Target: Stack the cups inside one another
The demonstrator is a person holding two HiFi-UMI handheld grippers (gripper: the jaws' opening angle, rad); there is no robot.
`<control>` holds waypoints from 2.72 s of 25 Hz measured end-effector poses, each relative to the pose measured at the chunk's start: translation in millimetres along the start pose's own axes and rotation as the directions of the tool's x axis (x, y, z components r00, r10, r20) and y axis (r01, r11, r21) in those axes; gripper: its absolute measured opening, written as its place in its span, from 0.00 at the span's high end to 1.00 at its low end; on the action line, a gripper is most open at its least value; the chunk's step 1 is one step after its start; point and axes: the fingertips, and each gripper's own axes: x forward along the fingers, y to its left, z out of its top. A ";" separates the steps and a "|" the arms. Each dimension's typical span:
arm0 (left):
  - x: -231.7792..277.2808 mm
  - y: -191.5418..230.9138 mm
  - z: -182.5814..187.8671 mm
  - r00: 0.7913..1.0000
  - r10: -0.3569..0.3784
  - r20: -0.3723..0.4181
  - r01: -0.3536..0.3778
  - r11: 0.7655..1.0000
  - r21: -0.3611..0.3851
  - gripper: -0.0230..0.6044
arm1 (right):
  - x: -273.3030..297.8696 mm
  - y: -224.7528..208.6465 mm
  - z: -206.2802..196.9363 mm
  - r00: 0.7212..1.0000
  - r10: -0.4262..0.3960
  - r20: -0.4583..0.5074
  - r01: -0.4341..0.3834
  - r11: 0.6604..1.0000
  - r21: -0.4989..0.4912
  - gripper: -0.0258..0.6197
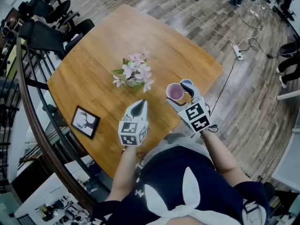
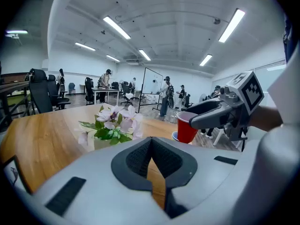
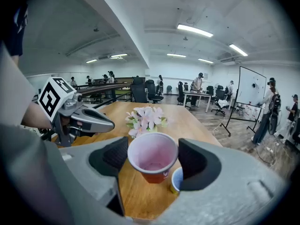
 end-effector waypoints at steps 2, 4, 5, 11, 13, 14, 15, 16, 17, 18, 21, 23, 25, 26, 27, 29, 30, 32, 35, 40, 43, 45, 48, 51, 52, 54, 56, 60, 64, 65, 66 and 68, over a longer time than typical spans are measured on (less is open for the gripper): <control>4.3 -3.4 1.2 1.000 -0.014 -0.003 0.014 1.000 0.002 0.94 | -4.3 -10.2 -1.6 1.000 -0.025 -0.001 0.025 1.000 0.010 0.45; 8.2 -6.6 0.5 1.000 -0.027 -0.009 0.027 1.000 0.003 0.94 | -8.0 -19.6 -3.6 0.999 -0.048 -0.002 0.048 0.999 0.021 0.45; 10.0 -8.1 -0.3 0.999 -0.034 -0.013 0.034 0.999 0.003 0.94 | -9.8 -24.0 -4.7 0.998 -0.059 -0.002 0.059 0.998 0.027 0.45; 18.0 -17.2 0.9 0.998 -0.061 -0.026 0.061 0.998 0.002 0.94 | -19.3 -49.1 -9.2 0.994 -0.113 -0.003 0.113 0.992 0.056 0.45; 20.0 -18.4 -0.1 0.997 -0.064 -0.032 0.064 0.998 0.004 0.94 | -19.8 -55.7 -9.8 0.992 -0.125 0.002 0.125 0.990 0.064 0.45; 20.4 -18.5 -1.2 0.997 -0.064 -0.035 0.064 0.998 0.005 0.94 | -19.5 -58.5 -10.4 0.991 -0.130 0.005 0.130 0.989 0.068 0.45; 20.4 -18.4 -2.5 0.997 -0.063 -0.037 0.063 0.998 0.004 0.94 | -19.1 -61.2 -11.2 0.991 -0.135 0.006 0.135 0.988 0.072 0.45; 20.3 -18.2 -3.5 0.997 -0.062 -0.039 0.062 0.998 0.003 0.94 | -18.6 -64.1 -12.1 0.990 -0.140 0.007 0.139 0.987 0.076 0.45; 20.3 -17.8 -4.4 0.997 -0.061 -0.041 0.061 0.998 0.002 0.94 | -18.0 -67.3 -12.9 0.989 -0.145 0.007 0.144 0.986 0.082 0.45; 20.3 -17.2 -4.9 0.997 -0.059 -0.042 0.059 0.998 0.001 0.94 | -17.4 -70.6 -13.7 0.989 -0.149 0.006 0.148 0.985 0.087 0.45; 20.5 -14.7 -6.0 0.998 -0.051 -0.046 0.051 0.999 0.001 0.94 | -15.0 -80.2 -15.1 0.988 -0.157 0.011 0.155 0.982 0.105 0.45; 20.5 -12.9 -6.6 0.998 -0.043 -0.048 0.043 0.999 -0.001 0.94 | -13.6 -85.9 -15.7 0.987 -0.161 0.016 0.159 0.981 0.116 0.45; 20.4 -11.4 -7.4 0.998 -0.036 -0.050 0.036 0.999 -0.004 0.94 | -12.1 -91.2 -16.7 0.986 -0.166 0.019 0.163 0.979 0.126 0.45; 20.4 -10.7 -8.0 0.998 -0.033 -0.052 0.032 0.999 -0.006 0.94 | -10.9 -93.4 -17.5 0.986 -0.168 0.020 0.164 0.978 0.132 0.44; 20.5 -9.7 -8.9 0.998 -0.030 -0.054 0.029 1.000 -0.007 0.94 | -9.5 -95.1 -18.5 0.986 -0.168 0.020 0.164 0.977 0.137 0.44; 20.3 -7.1 -10.4 0.998 -0.023 -0.056 0.022 1.000 -0.011 0.94 | -5.7 -97.0 -21.1 0.986 -0.166 0.018 0.162 0.976 0.144 0.44; 20.2 -5.6 -10.8 0.998 -0.020 -0.058 0.019 1.000 -0.013 0.94 | -3.7 -97.4 -22.5 0.986 -0.164 0.016 0.159 0.976 0.147 0.44; 20.3 -3.0 -11.7 0.998 -0.013 -0.061 0.012 1.000 -0.016 0.94 | 0.5 -97.7 -25.7 0.988 -0.156 0.012 0.153 0.976 0.153 0.44; 20.2 0.1 -13.7 0.998 -0.001 -0.068 -0.001 1.000 -0.020 0.94 | 6.7 -98.2 -33.6 0.989 -0.145 0.001 0.143 0.975 0.167 0.44; 20.1 4.6 -16.2 0.997 0.014 -0.074 -0.016 1.000 -0.027 0.94 | 20.1 -96.9 -54.0 0.991 -0.127 -0.041 0.132 0.974 0.186 0.44; 19.3 6.0 -16.6 0.997 0.024 -0.074 -0.026 0.999 -0.029 0.94 | 25.5 -95.2 -63.1 0.992 -0.112 -0.060 0.122 0.975 0.188 0.44; 17.9 6.2 -16.5 0.997 0.031 -0.075 -0.033 0.999 -0.028 0.94 | 27.5 -94.9 -67.9 0.992 -0.104 -0.071 0.116 0.975 0.192 0.43; 15.9 6.4 -16.7 0.996 0.041 -0.075 -0.044 0.999 -0.027 0.94 | 29.3 -94.2 -74.6 0.993 -0.091 -0.082 0.106 0.974 0.202 0.43; 13.8 6.3 -17.1 0.996 0.051 -0.077 -0.053 0.998 -0.028 0.94 | 29.3 -92.4 -81.2 0.993 -0.079 -0.090 0.097 0.973 0.209 0.43; 13.1 6.1 -16.9 0.996 0.053 -0.076 -0.055 0.998 -0.028 0.94 | 28.6 -92.1 -82.3 0.993 -0.080 -0.089 0.097 0.973 0.210 0.43; 12.0 5.9 -16.7 0.996 0.056 -0.074 -0.058 0.998 -0.027 0.94 | 27.2 -92.1 -84.1 0.993 -0.083 -0.085 0.099 0.971 0.216 0.43; 11.1 5.6 -17.5 0.996 0.058 -0.074 -0.060 0.998 -0.026 0.94 | 26.0 -92.0 -85.7 0.993 -0.085 -0.081 0.102 0.970 0.222 0.43; 10.6 4.2 -19.7 0.996 0.059 -0.073 -0.062 0.998 -0.029 0.94 | 20.6 -88.4 -83.4 0.994 -0.084 -0.062 0.096 0.971 0.221 0.44; 11.3 -2.8 -18.1 0.997 0.047 -0.066 -0.049 0.998 -0.028 0.94 | 7.9 -87.4 -74.9 0.995 -0.097 -0.010 0.096 0.968 0.230 0.62; 11.6 -5.3 -16.2 0.997 0.042 -0.061 -0.044 0.999 -0.027 0.94 | 4.3 -87.4 -72.2 0.995 -0.099 0.007 0.094 0.967 0.237 0.68; 12.0 -7.4 -14.4 0.998 0.037 -0.055 -0.038 0.999 -0.026 0.94 | 1.1 -87.3 -69.5 0.995 -0.101 0.022 0.093 0.966 0.242 0.75; 13.0 -10.5 -12.1 0.998 0.029 -0.048 -0.030 0.999 -0.023 0.94 | -4.6 -86.0 -64.7 0.993 -0.105 0.053 0.089 0.965 0.245 0.88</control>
